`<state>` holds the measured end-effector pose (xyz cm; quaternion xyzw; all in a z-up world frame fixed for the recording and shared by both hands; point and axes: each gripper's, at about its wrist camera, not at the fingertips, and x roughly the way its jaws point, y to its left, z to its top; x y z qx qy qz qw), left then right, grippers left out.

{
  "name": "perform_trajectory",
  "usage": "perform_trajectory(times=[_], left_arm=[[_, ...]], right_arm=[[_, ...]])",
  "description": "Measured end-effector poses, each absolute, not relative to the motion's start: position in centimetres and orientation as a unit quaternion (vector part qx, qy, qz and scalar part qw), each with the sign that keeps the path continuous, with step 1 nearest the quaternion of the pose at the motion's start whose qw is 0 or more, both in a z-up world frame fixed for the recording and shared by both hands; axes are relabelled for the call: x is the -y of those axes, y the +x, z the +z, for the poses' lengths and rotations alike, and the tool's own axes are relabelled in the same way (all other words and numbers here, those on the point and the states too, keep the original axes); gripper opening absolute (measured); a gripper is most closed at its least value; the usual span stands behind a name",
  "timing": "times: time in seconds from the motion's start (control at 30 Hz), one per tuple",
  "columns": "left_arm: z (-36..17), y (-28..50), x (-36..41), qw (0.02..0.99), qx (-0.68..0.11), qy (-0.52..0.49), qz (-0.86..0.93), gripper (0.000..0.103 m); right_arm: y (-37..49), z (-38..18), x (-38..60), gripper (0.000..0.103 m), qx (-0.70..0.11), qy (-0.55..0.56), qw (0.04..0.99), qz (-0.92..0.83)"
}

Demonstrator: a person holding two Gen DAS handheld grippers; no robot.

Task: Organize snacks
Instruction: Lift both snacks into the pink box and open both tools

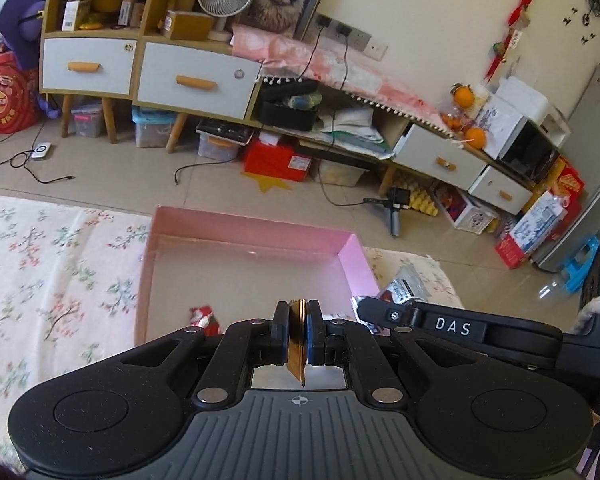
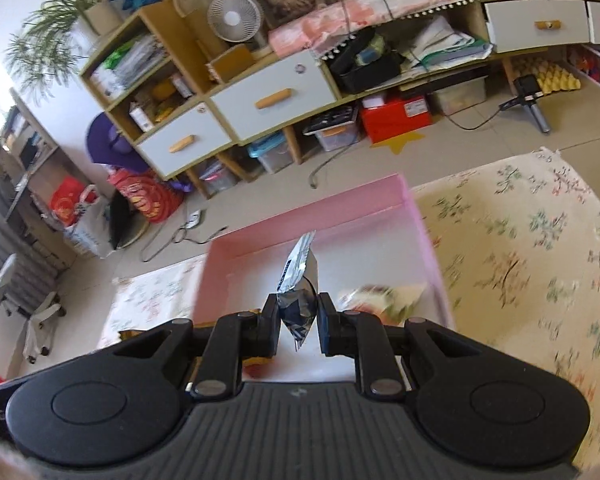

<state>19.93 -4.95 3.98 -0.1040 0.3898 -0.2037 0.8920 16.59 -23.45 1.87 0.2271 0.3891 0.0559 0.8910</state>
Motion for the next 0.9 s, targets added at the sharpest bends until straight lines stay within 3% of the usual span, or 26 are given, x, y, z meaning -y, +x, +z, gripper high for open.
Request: perform_trajectory(times=[0.57, 0.7, 0.83, 0.9], left_arm=[[-1.1, 28.8, 5.3, 0.887, -0.402, -0.146, -0.174, 0.006], [-1.7, 29.5, 4.2, 0.883, -0.408, -0.166, -0.163, 0.006], [-1.7, 29.4, 3.7, 0.893, -0.400, -0.148, -0.145, 0.011], [-1.6, 29.3, 3.8, 0.895, -0.402, -0.133, -0.142, 0.019]], right_arm=[[21.3, -1.3, 24.5, 0.017, -0.422, 0.203, 0.883, 0.016], [21.7, -1.2, 24.8, 0.021, -0.423, 0.209, 0.882, 0.019], [21.7, -0.9, 24.6, 0.029, -0.419, 0.206, 0.884, 0.020], [21.7, -0.7, 24.6, 0.033, -0.418, 0.207, 0.885, 0.020]])
